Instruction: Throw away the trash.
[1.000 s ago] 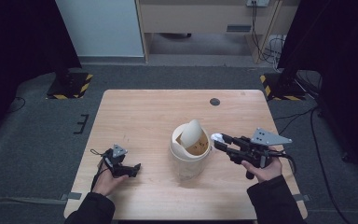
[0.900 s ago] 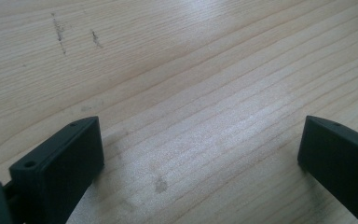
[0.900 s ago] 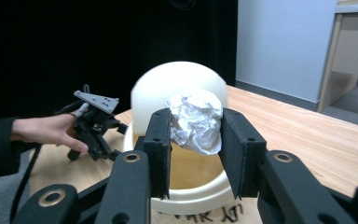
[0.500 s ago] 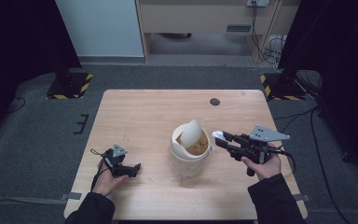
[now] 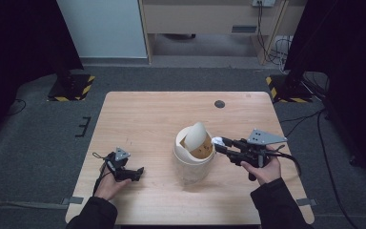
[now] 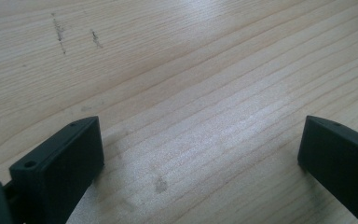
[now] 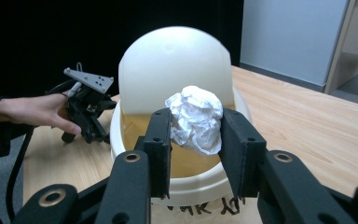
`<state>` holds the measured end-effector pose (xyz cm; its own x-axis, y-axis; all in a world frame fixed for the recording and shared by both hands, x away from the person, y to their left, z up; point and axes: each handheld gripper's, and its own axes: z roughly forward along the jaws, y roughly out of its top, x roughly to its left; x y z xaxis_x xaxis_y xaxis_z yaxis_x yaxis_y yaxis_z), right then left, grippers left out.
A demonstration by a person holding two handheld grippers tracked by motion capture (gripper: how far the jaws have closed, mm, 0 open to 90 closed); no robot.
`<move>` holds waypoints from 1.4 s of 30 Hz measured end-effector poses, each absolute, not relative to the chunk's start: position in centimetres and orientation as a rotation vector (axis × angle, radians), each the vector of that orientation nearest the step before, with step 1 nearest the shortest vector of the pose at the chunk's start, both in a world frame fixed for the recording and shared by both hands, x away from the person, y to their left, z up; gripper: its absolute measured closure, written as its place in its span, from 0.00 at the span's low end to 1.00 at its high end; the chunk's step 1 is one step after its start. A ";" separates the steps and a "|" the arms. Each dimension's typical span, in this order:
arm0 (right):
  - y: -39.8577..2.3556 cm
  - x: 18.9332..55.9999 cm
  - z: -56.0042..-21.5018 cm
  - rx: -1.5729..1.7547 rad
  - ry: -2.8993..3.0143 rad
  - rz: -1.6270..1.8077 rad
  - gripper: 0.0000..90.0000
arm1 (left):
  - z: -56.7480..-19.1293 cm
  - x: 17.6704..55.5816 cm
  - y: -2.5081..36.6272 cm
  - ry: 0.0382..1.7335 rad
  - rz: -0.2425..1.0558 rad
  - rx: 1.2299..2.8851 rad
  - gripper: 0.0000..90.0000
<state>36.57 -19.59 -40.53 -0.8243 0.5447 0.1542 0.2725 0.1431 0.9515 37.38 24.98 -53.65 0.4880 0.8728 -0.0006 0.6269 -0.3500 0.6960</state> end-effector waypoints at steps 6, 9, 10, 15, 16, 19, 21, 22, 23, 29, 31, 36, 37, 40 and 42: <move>-18.8 36.7 -41.2 0.798 2.228 1.722 0.72 | -53.6 37.4 25.0 1.231 0.499 2.098 0.00; -18.5 36.9 -41.3 0.793 2.236 1.721 0.72 | -53.6 37.4 25.0 1.231 0.499 2.098 0.00; -18.3 37.0 -41.3 0.792 2.241 1.719 0.72 | -53.6 37.4 25.0 1.231 0.498 2.097 0.00; -17.6 37.2 -41.7 0.773 2.277 1.700 0.72 | -53.6 37.4 25.0 1.231 0.499 2.098 0.00; -17.5 37.2 -41.8 0.776 2.285 1.695 0.72 | -53.6 37.4 25.0 1.231 0.499 2.098 0.00; -17.4 37.2 -42.0 0.774 2.299 1.677 0.72 | -53.6 37.4 25.0 1.231 0.499 2.098 0.00; -17.3 37.3 -42.1 0.774 2.312 1.668 0.72 | -53.6 37.4 25.0 1.231 0.499 2.097 0.00; -17.2 37.3 -42.2 0.776 2.316 1.663 0.71 | -53.6 37.4 25.0 1.231 0.499 2.097 0.00; -17.1 37.4 -42.2 0.775 2.317 1.662 0.71 | -53.7 37.4 25.0 1.231 0.499 2.097 0.00; -16.8 37.6 -42.5 0.800 2.319 1.660 0.63 | -53.6 37.4 25.0 1.231 0.498 2.098 0.00; -16.8 37.5 -42.4 0.802 2.315 1.674 0.62 | -53.6 37.4 25.0 1.231 0.499 2.098 0.00; -17.0 37.5 -42.2 0.803 2.289 1.688 0.58 | -53.6 37.4 25.0 1.231 0.498 2.098 0.00; -17.1 37.5 -42.1 0.804 2.278 1.693 0.57 | -53.6 37.4 25.0 1.231 0.498 2.097 0.00; -17.7 37.4 -41.6 0.818 2.234 1.696 0.49 | -53.6 37.4 25.0 1.231 0.498 2.098 0.00; -18.3 37.5 -41.3 0.844 2.183 1.707 0.45 | -53.6 37.4 25.0 1.231 0.499 2.098 0.00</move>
<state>37.51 -18.31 -41.31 -0.8029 0.5754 0.1559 0.2898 0.1482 0.9456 37.37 24.97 -53.65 0.4878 0.8730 0.0004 0.6270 -0.3507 0.6956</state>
